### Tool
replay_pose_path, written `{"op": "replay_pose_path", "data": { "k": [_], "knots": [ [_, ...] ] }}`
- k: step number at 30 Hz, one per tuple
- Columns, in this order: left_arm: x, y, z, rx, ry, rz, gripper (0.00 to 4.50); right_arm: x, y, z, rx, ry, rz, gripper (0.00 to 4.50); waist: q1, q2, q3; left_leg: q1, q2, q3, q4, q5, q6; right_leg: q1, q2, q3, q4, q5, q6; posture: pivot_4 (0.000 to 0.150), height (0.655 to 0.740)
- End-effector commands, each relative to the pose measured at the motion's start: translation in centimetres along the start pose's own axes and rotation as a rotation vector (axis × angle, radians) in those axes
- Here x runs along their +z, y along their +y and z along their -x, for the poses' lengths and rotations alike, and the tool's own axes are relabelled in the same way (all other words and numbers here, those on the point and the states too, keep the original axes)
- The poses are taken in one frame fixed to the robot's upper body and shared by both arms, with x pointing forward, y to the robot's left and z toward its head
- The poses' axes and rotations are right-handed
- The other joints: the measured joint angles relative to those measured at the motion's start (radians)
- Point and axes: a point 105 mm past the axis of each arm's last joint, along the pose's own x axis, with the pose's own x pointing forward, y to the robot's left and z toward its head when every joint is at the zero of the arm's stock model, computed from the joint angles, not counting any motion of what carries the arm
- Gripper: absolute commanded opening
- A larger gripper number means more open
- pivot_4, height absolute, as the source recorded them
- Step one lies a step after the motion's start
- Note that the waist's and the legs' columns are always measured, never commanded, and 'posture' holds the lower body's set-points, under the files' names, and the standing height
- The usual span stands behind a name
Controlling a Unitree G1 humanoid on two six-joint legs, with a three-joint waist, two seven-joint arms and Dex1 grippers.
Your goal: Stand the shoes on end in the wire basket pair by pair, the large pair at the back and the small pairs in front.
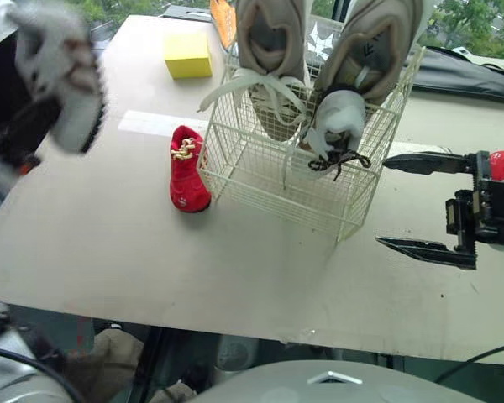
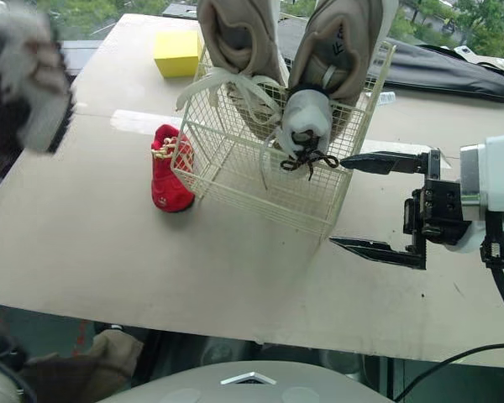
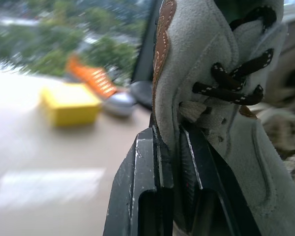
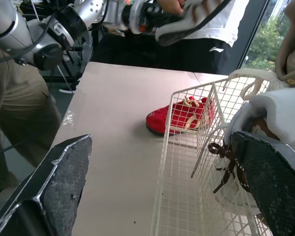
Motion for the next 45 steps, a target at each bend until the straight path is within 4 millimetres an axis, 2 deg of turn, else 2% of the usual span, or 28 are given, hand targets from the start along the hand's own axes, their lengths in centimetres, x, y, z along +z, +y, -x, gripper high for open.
{"op": "replay_pose_path", "data": {
  "k": [1,5,7,11,15,16,21,27,32,39,45],
  "knots": [
    [1.4,-3.0,-1.7,-0.05,-0.094,-0.066,0.02,0.3,0.1,-0.6,0.001,-0.002,0.024,4.5,-0.014,0.005,-0.002,0.001,0.0,0.0,-0.002,0.0,0.0,0.0,0.001,0.0,0.0,0.0,0.0,0.15,0.74],
    [-0.1,-4.8,-4.8,-0.063,-0.121,-0.136,0.02,0.4,-0.1,-1.2,-0.009,0.0,0.035,4.5,-0.012,0.008,-0.002,0.007,-0.001,0.004,-0.011,0.002,-0.001,0.0,0.002,0.001,0.0,0.0,-0.001,0.15,0.74],
    [-1.4,-4.6,-6.2,-0.001,-0.181,-0.203,0.02,0.6,-0.1,-1.5,-0.02,-0.005,0.043,4.5,-0.012,0.008,-0.003,0.008,-0.002,0.007,-0.011,0.002,0.0,0.0,0.008,0.001,0.001,0.0,-0.001,0.15,0.74],
    [-4.2,-4.5,-7.5,0.104,-0.244,-0.348,0.02,0.5,0.1,-1.8,-0.049,0.003,0.056,4.5,-0.009,0.007,-0.002,0.011,-0.003,0.01,-0.012,0.001,0.0,0.002,0.008,0.003,-0.001,0.0,0.0,0.15,0.74],
    [-6.7,-4.8,-8.2,0.143,-0.27,-0.449,0.02,0.7,0.3,-2.1,-0.073,0.005,0.066,4.5,0.002,0.007,-0.002,0.012,-0.002,0.01,-0.012,0.001,0.001,0.003,0.009,0.003,-0.001,0.0,0.0,0.15,0.74],
    [-7.7,-5.3,-8.4,0.13,-0.272,-0.503,0.02,0.9,0.0,-1.8,-0.085,0.008,0.072,4.5,0.009,0.007,-0.003,0.014,-0.002,0.01,-0.012,0.001,0.002,0.005,0.008,0.003,-0.001,0.0,0.0,0.15,0.74],
    [-10.7,-5.4,-8.4,0.157,-0.271,-0.677,0.02,1.7,-1.2,-1.2,-0.121,0.005,0.078,4.5,0.017,0.006,-0.003,0.019,-0.003,0.009,-0.011,0.0,0.005,0.012,0.008,0.002,-0.003,0.0,0.0,0.15,0.74],
    [-13.2,-6.0,-7.9,0.17,-0.288,-0.779,0.02,1.9,-1.4,-1.2,-0.141,0.01,0.069,4.5,0.018,0.006,-0.004,0.018,-0.002,0.008,-0.011,0.0,0.005,0.012,0.007,0.0,-0.003,0.0,0.0,0.15,0.74],
    [-13.9,-5.9,-9.8,0.211,-0.326,-0.822,0.02,1.9,-1.7,-1.1,-0.151,0.012,0.063,4.5,0.024,0.006,-0.005,0.019,-0.003,0.007,-0.011,0.0,0.006,0.013,0.007,-0.001,-0.003,0.0,0.0,0.15,0.74],
    [-15.6,-5.3,-10.7,0.239,-0.292,-0.843,0.02,1.9,-1.7,-0.9,-0.159,0.017,0.062,4.5,0.032,0.006,-0.005,0.019,-0.003,0.006,-0.011,0.001,0.006,0.013,0.007,-0.002,-0.003,0.0,0.0,0.15,0.74],
    [-18.6,-5.5,-9.9,0.178,-0.163,-0.671,0.02,1.9,-1.5,-0.8,-0.167,0.022,0.059,4.5,0.039,0.012,-0.012,0.02,-0.003,0.007,-0.011,0.001,0.006,0.015,0.006,-0.002,-0.003,0.0,0.0,0.15,0.74]
  ]
}}
